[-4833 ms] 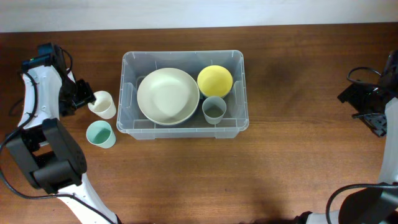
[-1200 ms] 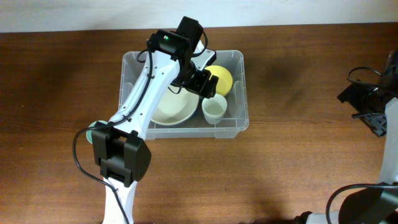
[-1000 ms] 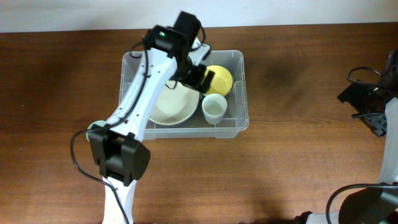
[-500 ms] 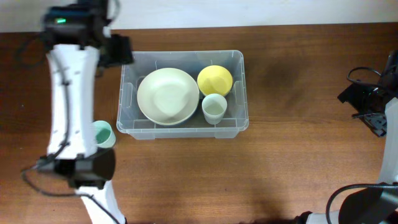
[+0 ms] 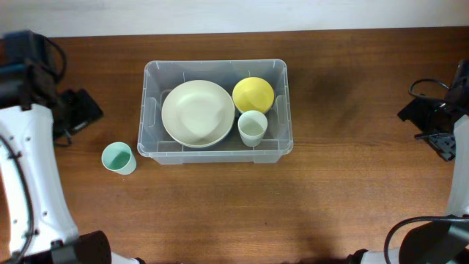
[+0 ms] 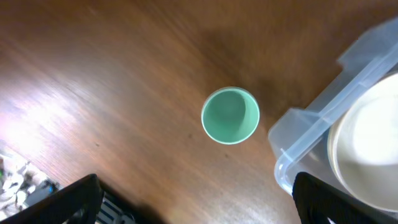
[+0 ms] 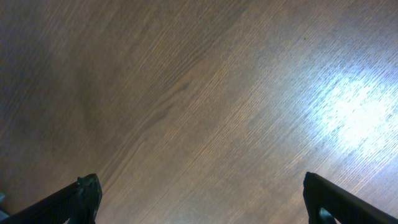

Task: Pack container
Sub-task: 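Grasp the mint green cup's rim with the left gripper and lift it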

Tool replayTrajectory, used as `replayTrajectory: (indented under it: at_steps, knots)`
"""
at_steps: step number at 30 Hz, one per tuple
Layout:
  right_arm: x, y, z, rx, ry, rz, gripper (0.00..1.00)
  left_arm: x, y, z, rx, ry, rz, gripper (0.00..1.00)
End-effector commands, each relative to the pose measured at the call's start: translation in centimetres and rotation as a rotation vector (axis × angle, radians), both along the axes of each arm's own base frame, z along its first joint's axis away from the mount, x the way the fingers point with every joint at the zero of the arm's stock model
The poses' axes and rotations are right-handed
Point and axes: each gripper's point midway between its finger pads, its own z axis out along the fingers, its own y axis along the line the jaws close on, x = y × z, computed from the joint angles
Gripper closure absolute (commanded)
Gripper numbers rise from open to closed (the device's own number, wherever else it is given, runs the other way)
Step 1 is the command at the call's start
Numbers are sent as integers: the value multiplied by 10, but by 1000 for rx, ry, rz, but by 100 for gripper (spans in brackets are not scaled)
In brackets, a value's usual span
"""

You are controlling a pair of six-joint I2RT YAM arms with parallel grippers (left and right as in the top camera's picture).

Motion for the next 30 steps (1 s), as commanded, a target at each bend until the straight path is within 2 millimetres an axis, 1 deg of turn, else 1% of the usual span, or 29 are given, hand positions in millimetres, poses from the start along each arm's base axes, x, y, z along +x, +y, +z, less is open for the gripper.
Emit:
replayTrajectory:
  at_steps: [1, 3, 4, 8, 10, 15, 20, 23, 26, 30]
  knots:
    - [-1, -1, -3, 2, 6, -6, 1, 0, -12, -40, -85, 58, 13, 1]
    - [-1, -1, -3, 2, 6, -6, 1, 1, -14, -58, -106, 74, 12, 1]
    - [-1, -1, -3, 2, 6, -6, 1, 1, -16, -72, -120, 84, 27, 1]
    - [-1, -1, -3, 2, 6, -6, 1, -5, -12, -98, -129, 118, 59, 0]
    - [-1, -1, -3, 2, 6, -6, 1, -15, -5, -109, -138, 148, 90, 1]
    - [-1, -1, -3, 2, 6, -6, 1, -32, 4, -130, -155, 199, 139, 1]
    - [-1, -1, -3, 3, 6, -6, 1, -33, 5, -150, -159, 197, 131, 1]
    - [-1, -1, -3, 2, 6, -6, 1, -30, -2, -165, -195, 182, 100, 1]
    - [-1, -1, -3, 3, 6, -6, 1, -27, -5, -174, -212, 162, 90, 1]
    - [-1, -1, -3, 2, 6, -6, 1, -31, -6, -185, -214, 170, 92, 1]
